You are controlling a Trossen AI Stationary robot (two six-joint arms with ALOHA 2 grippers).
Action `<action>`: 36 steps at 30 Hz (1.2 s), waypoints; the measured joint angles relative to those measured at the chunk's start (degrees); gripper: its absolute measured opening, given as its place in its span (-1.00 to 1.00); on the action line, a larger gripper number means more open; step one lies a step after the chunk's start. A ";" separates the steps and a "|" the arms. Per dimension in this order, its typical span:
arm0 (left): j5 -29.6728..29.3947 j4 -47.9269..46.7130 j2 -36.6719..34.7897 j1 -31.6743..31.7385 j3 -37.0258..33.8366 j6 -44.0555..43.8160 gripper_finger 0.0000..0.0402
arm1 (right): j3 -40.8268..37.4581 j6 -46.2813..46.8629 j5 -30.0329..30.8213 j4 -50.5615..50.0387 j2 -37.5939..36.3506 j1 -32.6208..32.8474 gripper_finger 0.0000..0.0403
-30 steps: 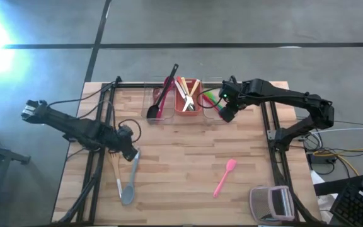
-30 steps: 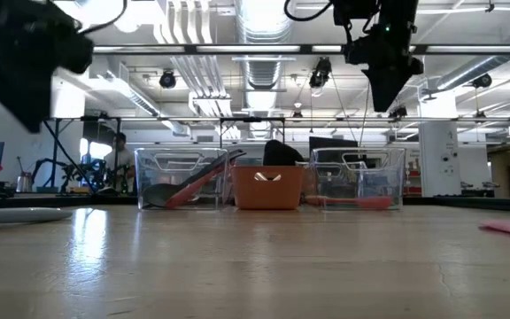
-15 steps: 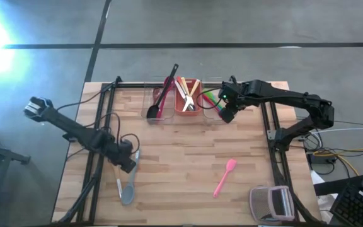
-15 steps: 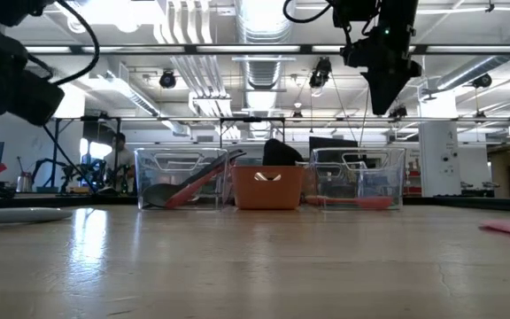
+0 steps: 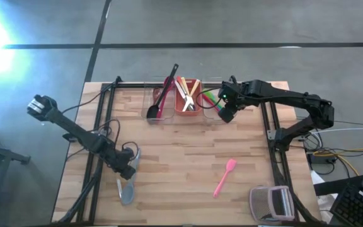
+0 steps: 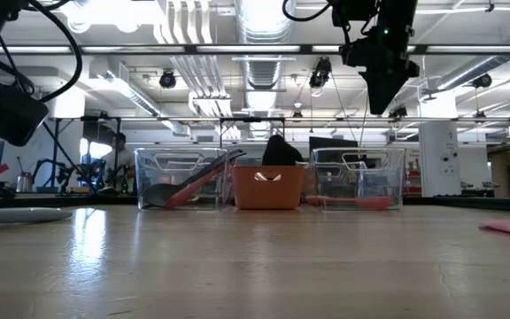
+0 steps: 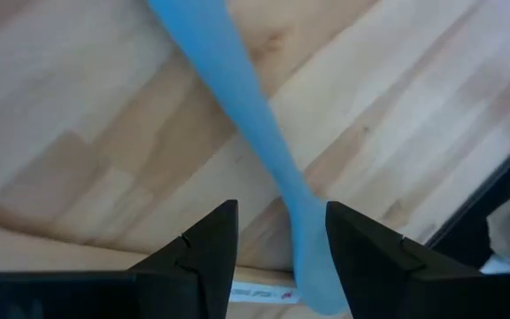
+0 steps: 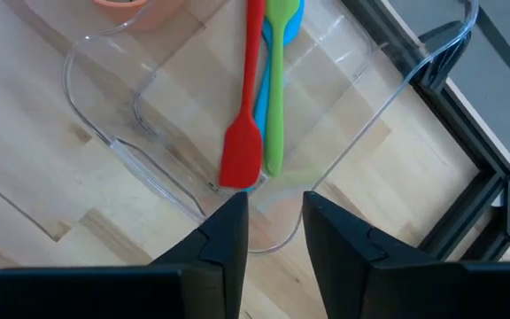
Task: Pick & Place Kitchen Items
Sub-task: Put the gray serving spoon into the left transparent bin
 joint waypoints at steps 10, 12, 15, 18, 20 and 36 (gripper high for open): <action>3.46 5.03 7.92 -0.47 0.04 1.00 -0.13 | 0.00 -0.36 0.00 0.02 -0.02 0.00 -0.44; 4.00 7.84 9.78 -0.46 0.08 1.54 -0.13 | 0.00 -0.37 0.00 0.02 -0.02 0.00 -0.44; 4.69 12.20 12.13 -0.48 0.08 2.25 -0.13 | 0.00 -0.37 0.00 0.02 -0.02 0.00 -0.45; 5.68 15.22 13.83 -0.46 0.10 2.55 -0.13 | 0.00 -0.39 0.00 0.06 -0.02 0.00 -0.47; 5.98 16.01 14.64 -0.48 0.16 2.61 -0.13 | 0.00 -0.40 0.00 0.05 -0.02 0.00 -0.48; 5.40 19.93 21.74 -0.48 0.06 5.98 -0.14 | 0.00 -0.44 0.00 0.20 -0.02 0.00 -0.41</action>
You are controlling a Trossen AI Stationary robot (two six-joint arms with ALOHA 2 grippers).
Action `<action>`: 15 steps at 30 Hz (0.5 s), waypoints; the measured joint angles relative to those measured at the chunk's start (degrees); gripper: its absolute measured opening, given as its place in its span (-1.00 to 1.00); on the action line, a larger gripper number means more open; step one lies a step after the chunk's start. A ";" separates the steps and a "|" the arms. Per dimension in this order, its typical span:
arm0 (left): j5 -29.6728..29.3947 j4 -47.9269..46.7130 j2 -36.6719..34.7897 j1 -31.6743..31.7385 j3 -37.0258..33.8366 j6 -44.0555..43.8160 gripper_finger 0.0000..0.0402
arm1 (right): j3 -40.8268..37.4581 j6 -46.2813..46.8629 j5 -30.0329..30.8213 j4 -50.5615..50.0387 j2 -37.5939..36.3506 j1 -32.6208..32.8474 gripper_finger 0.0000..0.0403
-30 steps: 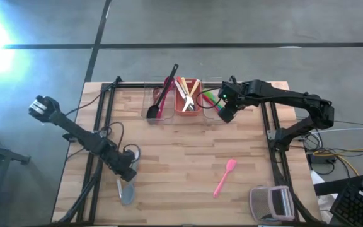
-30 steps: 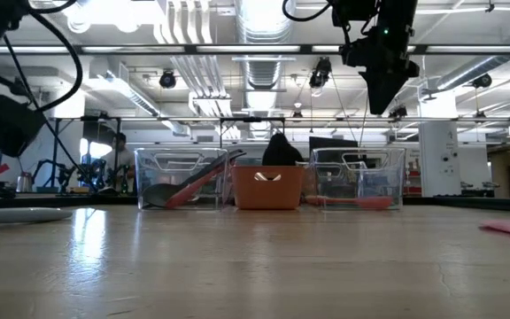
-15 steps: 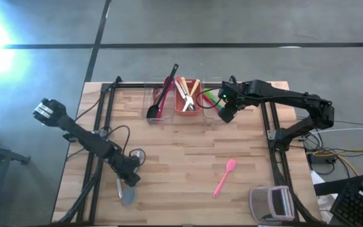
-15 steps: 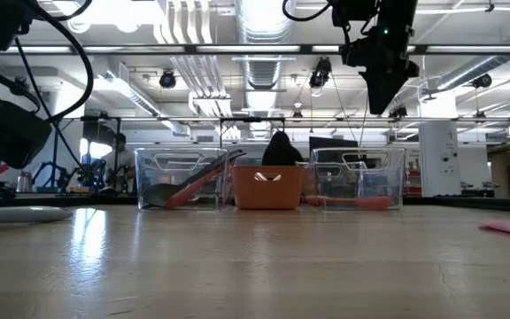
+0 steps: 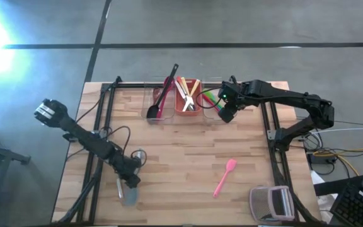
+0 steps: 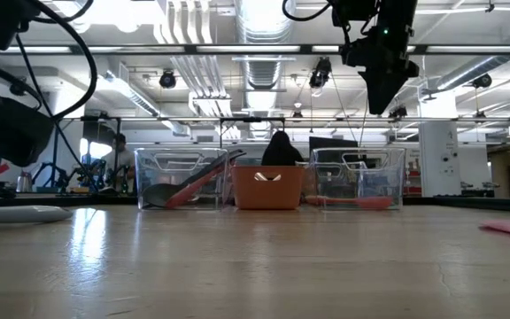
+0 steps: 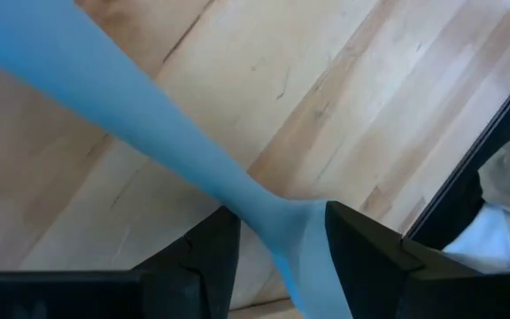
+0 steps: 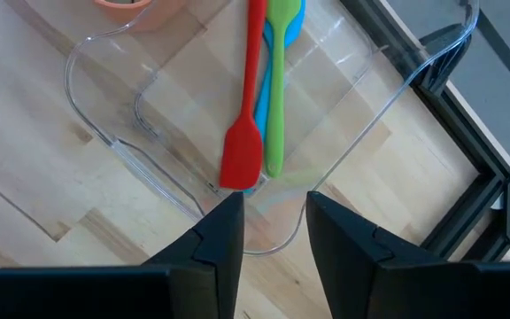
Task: Pick & Place Kitchen Items
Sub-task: Put the gray serving spoon into the left transparent bin
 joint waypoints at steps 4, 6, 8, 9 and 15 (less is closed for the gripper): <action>-0.81 0.45 0.97 0.00 0.02 -0.02 -0.21 | 0.00 0.01 0.00 0.02 0.00 0.00 -0.43; -1.04 0.43 1.35 0.00 0.02 -0.03 -0.31 | 0.00 0.00 0.00 0.02 0.00 0.00 -0.45; -1.41 0.81 1.64 0.02 0.03 -0.29 -0.44 | 0.00 0.00 0.00 0.02 0.00 0.00 -0.46; -1.65 1.02 1.72 0.02 0.04 -0.50 -0.52 | 0.00 0.00 0.00 0.02 0.00 0.00 -0.47; -3.79 2.13 1.16 0.09 0.00 0.12 -0.79 | 0.00 0.00 0.00 0.02 0.00 0.00 -0.47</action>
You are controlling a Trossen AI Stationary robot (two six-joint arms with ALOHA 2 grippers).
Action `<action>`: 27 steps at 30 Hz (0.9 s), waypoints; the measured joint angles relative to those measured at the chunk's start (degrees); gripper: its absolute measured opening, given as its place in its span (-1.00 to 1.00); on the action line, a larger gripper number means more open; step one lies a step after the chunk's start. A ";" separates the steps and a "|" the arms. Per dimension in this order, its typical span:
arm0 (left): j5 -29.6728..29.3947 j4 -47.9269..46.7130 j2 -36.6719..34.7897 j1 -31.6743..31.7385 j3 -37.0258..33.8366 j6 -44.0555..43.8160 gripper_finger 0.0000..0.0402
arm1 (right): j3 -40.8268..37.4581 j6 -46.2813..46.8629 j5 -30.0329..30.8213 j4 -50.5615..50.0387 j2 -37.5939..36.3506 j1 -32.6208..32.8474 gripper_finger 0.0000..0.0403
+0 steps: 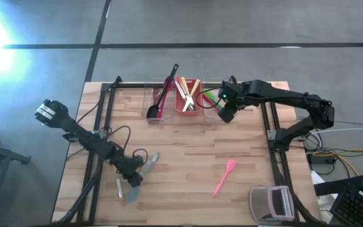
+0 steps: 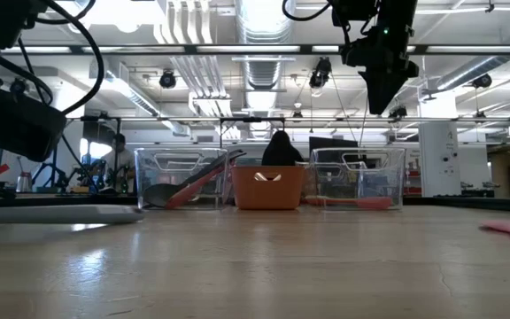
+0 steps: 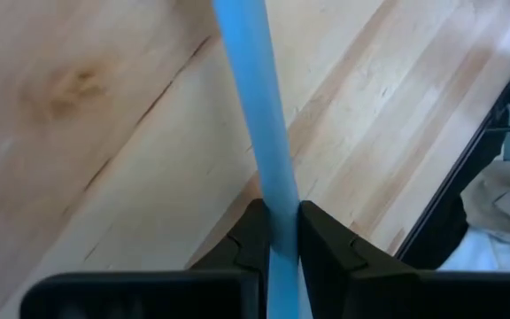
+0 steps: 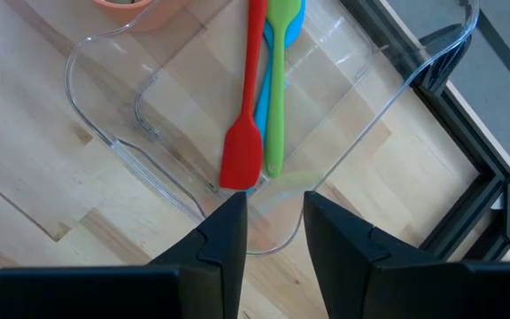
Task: Pick & Place Kitchen Items
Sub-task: Put the gray serving spoon into the left transparent bin
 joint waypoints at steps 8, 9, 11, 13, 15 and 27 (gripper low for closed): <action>0.13 0.44 -0.31 0.00 0.00 1.52 -0.79 | 0.00 -0.02 0.00 0.00 -0.01 0.00 -0.42; 0.23 0.44 -0.31 0.00 -0.02 1.71 -0.79 | 0.00 -0.04 0.00 0.00 0.00 0.00 -0.42; 0.37 0.45 -0.38 0.00 -0.02 2.00 -0.79 | 0.00 -0.17 0.00 0.00 -0.01 0.00 -0.41; 0.50 0.80 -0.67 0.00 -0.05 2.33 -0.79 | 0.00 -0.17 0.00 0.00 0.00 0.00 -0.42; 0.70 1.41 -1.22 0.00 -0.11 2.79 -0.79 | 0.00 -0.17 0.00 0.00 -0.01 0.00 -0.43; -3.19 1.45 -7.77 -0.04 -0.26 7.13 -0.79 | 0.00 -0.17 0.00 0.00 -0.02 0.00 -0.46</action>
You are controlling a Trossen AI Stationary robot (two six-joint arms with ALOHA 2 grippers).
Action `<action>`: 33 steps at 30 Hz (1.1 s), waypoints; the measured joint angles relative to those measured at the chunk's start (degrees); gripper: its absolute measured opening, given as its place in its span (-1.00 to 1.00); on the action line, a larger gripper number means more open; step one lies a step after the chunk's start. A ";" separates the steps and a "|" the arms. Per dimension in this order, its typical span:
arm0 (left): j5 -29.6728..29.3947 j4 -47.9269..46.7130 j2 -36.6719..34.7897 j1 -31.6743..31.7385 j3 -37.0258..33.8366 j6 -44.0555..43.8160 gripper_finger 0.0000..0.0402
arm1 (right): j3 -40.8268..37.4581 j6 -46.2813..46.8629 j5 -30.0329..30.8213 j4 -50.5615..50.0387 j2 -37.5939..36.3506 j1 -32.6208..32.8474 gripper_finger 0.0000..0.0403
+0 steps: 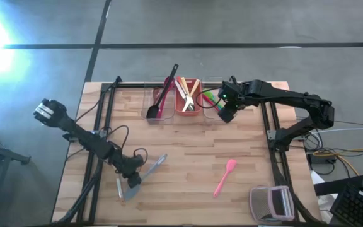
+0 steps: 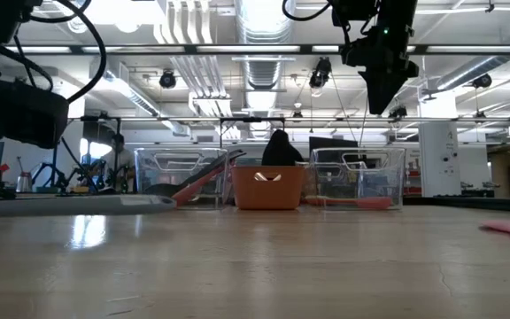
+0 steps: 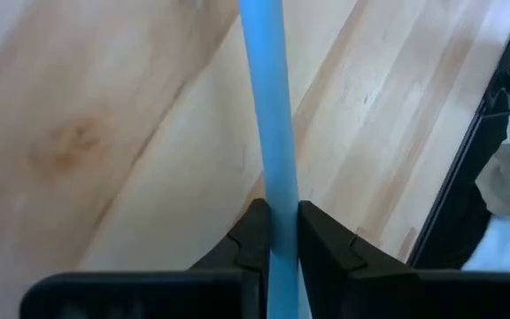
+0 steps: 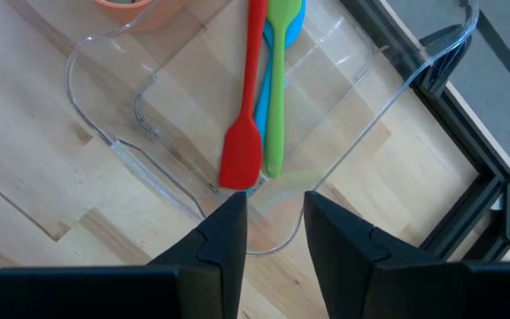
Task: Pick & Place Kitchen Items
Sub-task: Put the gray serving spoon into the left transparent bin
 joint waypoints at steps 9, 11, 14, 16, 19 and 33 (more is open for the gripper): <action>-3.38 0.76 -0.71 0.49 0.00 2.52 -0.79 | 0.00 0.02 0.00 1.20 0.00 0.00 -0.41; -4.56 0.89 -0.77 0.64 0.00 3.01 -0.79 | 0.00 0.02 0.00 1.23 0.00 0.00 -0.42; -6.68 1.19 -0.82 0.70 0.04 3.96 -0.79 | 0.00 0.07 -0.01 1.32 0.00 0.00 -0.45; -8.11 1.41 -0.82 0.72 0.07 4.66 -0.79 | 0.00 0.04 0.00 1.43 0.00 0.00 -0.47; -10.00 1.71 -0.84 0.72 0.09 5.41 -0.79 | 0.00 0.03 -0.01 1.51 0.00 0.00 -0.49; -13.19 4.96 -3.77 1.50 0.13 8.37 -0.80 | 0.00 0.04 -0.02 1.70 0.00 0.00 -0.44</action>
